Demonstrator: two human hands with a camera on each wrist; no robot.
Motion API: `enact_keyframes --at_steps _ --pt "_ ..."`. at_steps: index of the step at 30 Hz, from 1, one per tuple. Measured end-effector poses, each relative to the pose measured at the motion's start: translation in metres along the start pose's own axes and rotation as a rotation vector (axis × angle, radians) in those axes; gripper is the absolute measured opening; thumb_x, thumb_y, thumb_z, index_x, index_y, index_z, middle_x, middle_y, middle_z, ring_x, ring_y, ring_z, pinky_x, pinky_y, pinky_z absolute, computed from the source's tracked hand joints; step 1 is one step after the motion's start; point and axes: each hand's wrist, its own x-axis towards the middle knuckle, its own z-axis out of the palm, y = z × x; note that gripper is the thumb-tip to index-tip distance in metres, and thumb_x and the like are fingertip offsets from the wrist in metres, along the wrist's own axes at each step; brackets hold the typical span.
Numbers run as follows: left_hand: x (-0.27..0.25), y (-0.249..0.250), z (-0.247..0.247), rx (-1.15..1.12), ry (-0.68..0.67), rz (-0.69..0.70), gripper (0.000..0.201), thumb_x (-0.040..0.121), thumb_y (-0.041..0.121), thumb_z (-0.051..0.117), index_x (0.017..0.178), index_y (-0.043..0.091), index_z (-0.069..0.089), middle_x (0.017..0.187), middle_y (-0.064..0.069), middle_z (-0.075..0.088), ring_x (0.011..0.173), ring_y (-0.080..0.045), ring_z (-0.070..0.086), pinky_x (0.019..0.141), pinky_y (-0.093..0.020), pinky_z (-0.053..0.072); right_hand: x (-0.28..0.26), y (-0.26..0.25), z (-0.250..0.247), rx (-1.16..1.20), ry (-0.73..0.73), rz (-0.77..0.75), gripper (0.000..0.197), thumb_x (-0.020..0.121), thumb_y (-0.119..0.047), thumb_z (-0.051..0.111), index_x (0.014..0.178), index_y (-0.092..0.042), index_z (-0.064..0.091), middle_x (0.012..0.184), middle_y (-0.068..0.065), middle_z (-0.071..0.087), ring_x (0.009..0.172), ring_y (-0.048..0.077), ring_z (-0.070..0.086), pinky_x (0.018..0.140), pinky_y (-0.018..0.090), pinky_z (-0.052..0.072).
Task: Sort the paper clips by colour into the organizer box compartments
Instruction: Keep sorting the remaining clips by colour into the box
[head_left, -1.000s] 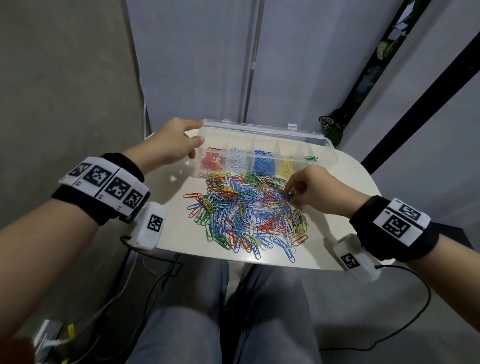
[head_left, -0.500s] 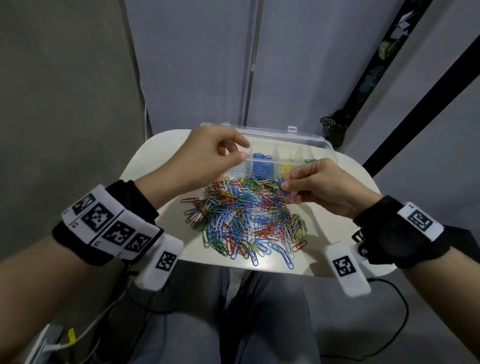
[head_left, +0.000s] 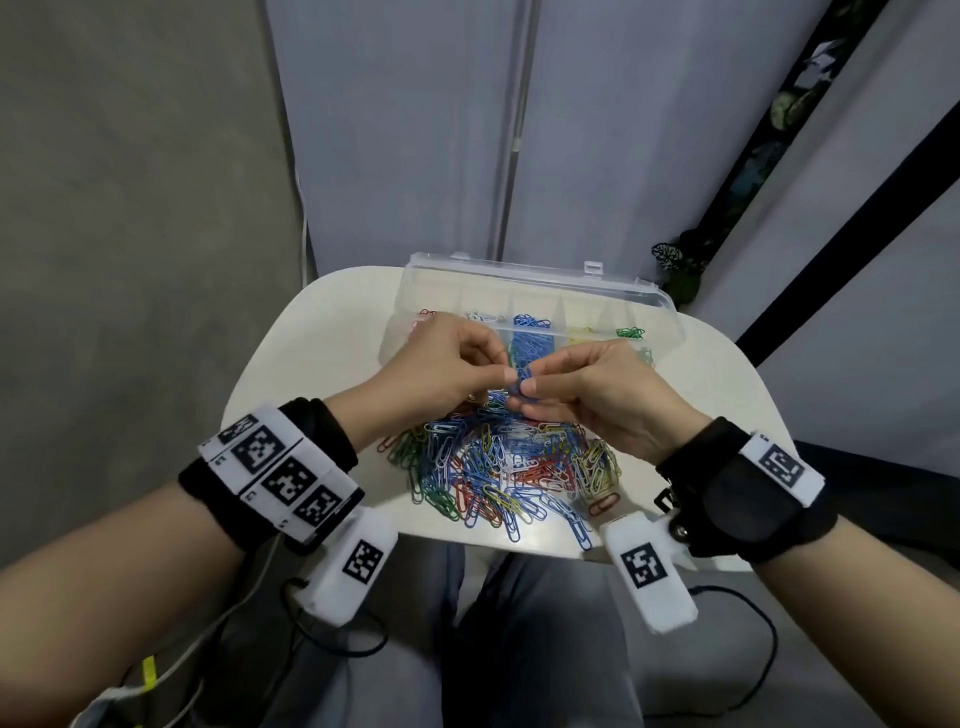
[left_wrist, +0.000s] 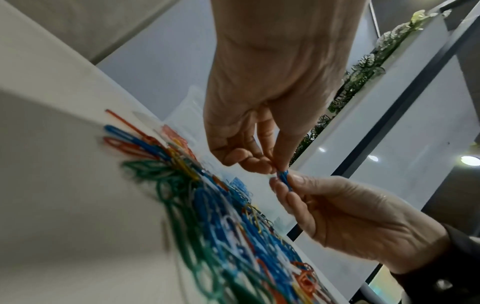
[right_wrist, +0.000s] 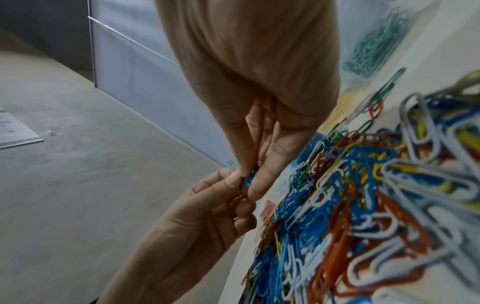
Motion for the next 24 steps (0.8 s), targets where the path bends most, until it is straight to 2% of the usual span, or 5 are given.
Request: enact_keyframes --at_steps 9,14,19,21,24 --pt "-0.009 -0.006 -0.021 -0.003 0.033 -0.064 0.012 0.079 0.001 0.075 0.073 0.0 0.064 0.07 -0.018 0.071 0.062 -0.016 0.066 0.065 -0.027 0.047 0.01 -0.037 -0.004 -0.307 0.176 -0.276 0.014 0.072 0.019 0.069 0.076 0.007 0.065 0.058 0.012 0.066 0.052 0.023 0.068 0.059 0.031 0.061" --pt "-0.014 -0.011 -0.035 0.008 0.035 -0.079 0.015 0.075 -0.002 0.075 0.071 -0.005 0.062 0.067 -0.021 0.068 0.062 -0.021 0.065 0.066 -0.036 0.048 0.032 -0.062 -0.003 -0.516 0.295 -0.382 0.011 0.073 0.013 0.073 0.075 0.004 0.067 0.064 0.018 0.063 0.048 0.019 0.063 0.059 0.032 0.06" --pt "-0.017 -0.012 -0.046 0.046 -0.004 -0.094 0.007 0.078 -0.003 0.073 0.074 -0.002 0.067 0.064 -0.013 0.069 0.056 -0.013 0.063 0.061 -0.023 0.05 0.041 -0.061 -0.004 -0.888 0.4 -0.386 0.018 0.072 -0.01 0.083 0.088 -0.004 0.075 0.074 0.006 0.069 0.058 0.01 0.062 0.056 0.026 0.055" --pt "-0.018 -0.01 -0.049 0.055 -0.039 -0.081 0.006 0.081 -0.002 0.071 0.076 -0.002 0.069 0.065 -0.01 0.07 0.055 -0.012 0.061 0.059 -0.019 0.049 0.034 -0.057 0.003 -0.837 0.343 -0.415 0.016 0.074 -0.009 0.081 0.089 -0.005 0.075 0.068 0.002 0.066 0.045 -0.001 0.051 0.045 0.013 0.042" --pt "-0.016 -0.005 -0.048 0.075 -0.073 -0.057 0.008 0.083 0.0 0.071 0.075 0.001 0.069 0.062 -0.006 0.068 0.056 -0.012 0.059 0.062 -0.024 0.048 0.022 -0.043 0.018 -0.683 0.109 -0.349 0.021 0.074 -0.006 0.081 0.094 -0.005 0.075 0.062 0.0 0.066 0.047 0.004 0.051 0.044 0.018 0.038"
